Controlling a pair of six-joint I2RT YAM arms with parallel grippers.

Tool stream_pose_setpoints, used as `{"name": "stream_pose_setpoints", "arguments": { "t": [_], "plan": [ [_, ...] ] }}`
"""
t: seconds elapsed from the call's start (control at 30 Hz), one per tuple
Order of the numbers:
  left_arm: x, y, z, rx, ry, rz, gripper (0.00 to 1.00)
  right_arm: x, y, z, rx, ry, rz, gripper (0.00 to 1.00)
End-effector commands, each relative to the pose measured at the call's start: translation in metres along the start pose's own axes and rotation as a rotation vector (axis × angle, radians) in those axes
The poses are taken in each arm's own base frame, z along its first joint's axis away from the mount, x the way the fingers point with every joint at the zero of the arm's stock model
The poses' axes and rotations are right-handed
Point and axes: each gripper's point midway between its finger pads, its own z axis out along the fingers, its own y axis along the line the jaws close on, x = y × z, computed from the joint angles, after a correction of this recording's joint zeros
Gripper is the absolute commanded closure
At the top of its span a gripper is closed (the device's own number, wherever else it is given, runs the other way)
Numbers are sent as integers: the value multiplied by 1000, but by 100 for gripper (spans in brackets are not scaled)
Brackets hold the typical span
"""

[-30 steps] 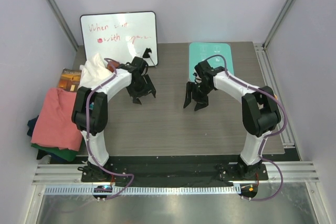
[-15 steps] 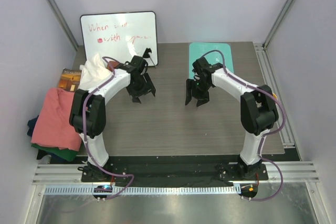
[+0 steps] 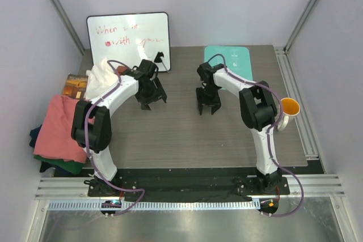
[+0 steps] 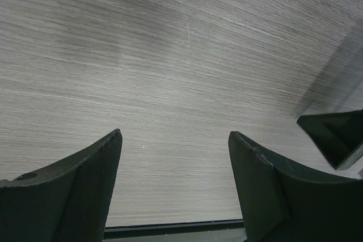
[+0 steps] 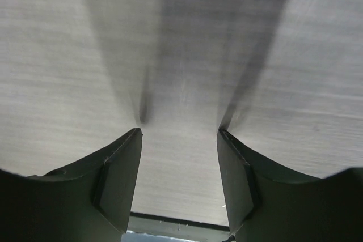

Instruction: Fold and stack the t-shirts

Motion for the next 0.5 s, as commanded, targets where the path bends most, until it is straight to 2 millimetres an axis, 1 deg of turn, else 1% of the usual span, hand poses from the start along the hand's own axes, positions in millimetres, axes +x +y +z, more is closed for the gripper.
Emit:
{"name": "stream_pose_setpoints", "arguments": {
  "t": [0.0, 0.03, 0.07, 0.13, 0.17, 0.23, 0.27, 0.3, 0.4, 0.43, 0.47],
  "plan": [
    [-8, -5, -2, 8, -25, 23, 24, -39, -23, 15, 151, -93, -22, 39],
    [-8, -6, -2, 8, -23, 23, 24, -47, -21, 14, 147, -108, -18, 39],
    [-7, -6, -2, 9, -20, 23, 24, -66, -14, 6, 131, -155, -14, 39],
    [-6, -7, 0, 12, -10, 23, 24, -90, -5, -3, 113, -218, 6, 39],
    [-6, -8, 1, 15, -7, 25, 24, -112, 6, -8, 88, -269, 16, 39],
    [-4, -9, 5, 15, 13, 31, 24, -130, 16, -17, 62, -306, 29, 39],
    [-6, -11, 5, 17, 13, 43, 24, -143, 25, -32, 37, -351, 27, 39],
    [-5, -9, 5, 4, 21, 50, 24, -149, 26, -32, 40, -365, 25, 39],
    [-7, -4, 3, -16, 16, 76, 24, -173, 18, -49, 74, -484, 46, 39],
    [-8, -3, 2, -22, 10, 81, 24, -179, 15, -50, 76, -508, 58, 39],
    [-8, -2, 1, -23, 9, 86, 24, -185, 14, -46, 67, -527, 65, 38]
  ]
}}
